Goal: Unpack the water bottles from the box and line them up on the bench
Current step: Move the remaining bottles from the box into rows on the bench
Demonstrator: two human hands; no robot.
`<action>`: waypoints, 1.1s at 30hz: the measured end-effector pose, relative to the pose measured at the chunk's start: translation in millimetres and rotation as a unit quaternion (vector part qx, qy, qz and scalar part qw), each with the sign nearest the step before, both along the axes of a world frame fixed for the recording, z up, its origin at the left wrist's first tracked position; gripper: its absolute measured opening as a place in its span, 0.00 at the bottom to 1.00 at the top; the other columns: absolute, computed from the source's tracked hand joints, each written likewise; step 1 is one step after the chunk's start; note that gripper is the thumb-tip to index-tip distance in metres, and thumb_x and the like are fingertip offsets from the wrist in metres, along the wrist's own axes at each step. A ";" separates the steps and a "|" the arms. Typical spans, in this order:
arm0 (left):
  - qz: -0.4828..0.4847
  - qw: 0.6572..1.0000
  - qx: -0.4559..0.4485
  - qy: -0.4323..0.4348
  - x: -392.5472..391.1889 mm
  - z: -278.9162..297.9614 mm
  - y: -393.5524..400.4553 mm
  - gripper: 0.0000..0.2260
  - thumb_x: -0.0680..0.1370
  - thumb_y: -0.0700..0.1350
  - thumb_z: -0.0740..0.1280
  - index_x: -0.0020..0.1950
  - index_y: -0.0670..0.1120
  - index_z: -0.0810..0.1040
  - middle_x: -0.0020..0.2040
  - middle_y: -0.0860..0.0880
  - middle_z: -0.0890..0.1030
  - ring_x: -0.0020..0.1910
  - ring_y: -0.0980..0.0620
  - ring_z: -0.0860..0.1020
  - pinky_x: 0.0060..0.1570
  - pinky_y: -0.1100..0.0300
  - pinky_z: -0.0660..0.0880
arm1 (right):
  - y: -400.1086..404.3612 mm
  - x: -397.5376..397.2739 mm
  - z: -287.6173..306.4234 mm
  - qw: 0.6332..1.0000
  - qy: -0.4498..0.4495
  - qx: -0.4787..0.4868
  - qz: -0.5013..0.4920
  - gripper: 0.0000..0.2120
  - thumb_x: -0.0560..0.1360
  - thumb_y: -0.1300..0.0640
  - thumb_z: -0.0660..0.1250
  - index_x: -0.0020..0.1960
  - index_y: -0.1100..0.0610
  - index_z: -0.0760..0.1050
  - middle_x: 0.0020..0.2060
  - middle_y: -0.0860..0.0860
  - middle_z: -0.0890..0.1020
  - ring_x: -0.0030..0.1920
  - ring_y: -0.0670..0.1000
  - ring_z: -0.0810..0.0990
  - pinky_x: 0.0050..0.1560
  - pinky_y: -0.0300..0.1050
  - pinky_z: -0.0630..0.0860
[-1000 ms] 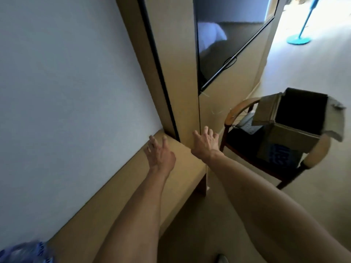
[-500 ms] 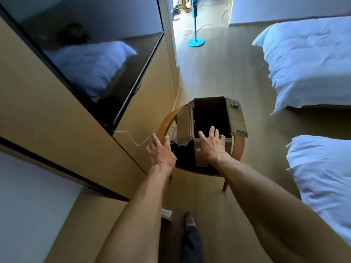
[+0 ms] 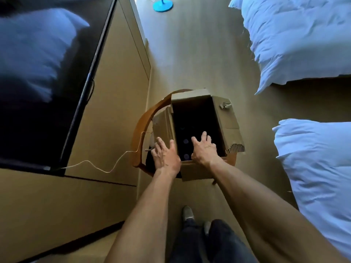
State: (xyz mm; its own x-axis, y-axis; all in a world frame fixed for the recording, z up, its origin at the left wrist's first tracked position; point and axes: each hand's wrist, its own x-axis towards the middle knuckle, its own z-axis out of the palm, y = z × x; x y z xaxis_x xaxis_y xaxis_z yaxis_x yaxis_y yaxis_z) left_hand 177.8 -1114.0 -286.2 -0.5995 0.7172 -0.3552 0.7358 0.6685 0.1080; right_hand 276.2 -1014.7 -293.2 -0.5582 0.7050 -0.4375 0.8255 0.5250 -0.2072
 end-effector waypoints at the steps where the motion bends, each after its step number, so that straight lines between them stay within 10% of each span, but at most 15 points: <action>1: -0.004 1.000 -0.005 -0.002 -5.7 -5.1 6.3 0.31 0.80 0.49 0.63 0.79 0.51 0.53 0.79 0.35 0.47 0.78 0.36 0.51 0.74 0.42 0.53 | 6.4 -3.6 -6.0 1.000 -0.002 -0.009 0.000 0.32 0.76 0.52 0.68 0.74 0.53 0.58 0.76 0.65 0.50 0.75 0.66 0.54 0.68 0.62 0.65; 33: 0.058 0.988 -0.140 0.009 -56.8 -110.7 118.7 0.49 0.70 0.52 0.73 0.78 0.57 0.41 0.73 0.25 0.47 0.65 0.31 0.70 0.64 0.43 0.69 | 89.8 -74.5 -168.1 0.970 -0.194 -0.123 0.081 0.36 0.77 0.43 0.63 0.78 0.52 0.51 0.75 0.65 0.51 0.74 0.66 0.55 0.71 0.65 0.55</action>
State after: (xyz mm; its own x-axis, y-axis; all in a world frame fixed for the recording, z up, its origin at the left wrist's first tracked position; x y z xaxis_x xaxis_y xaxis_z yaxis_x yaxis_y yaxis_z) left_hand 121.0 -995.3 -396.9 -0.6797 0.5185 -0.5188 0.6526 0.7503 -0.1051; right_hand 201.6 -924.9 -461.3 -0.4129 0.4699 -0.7802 0.7777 0.6277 -0.0335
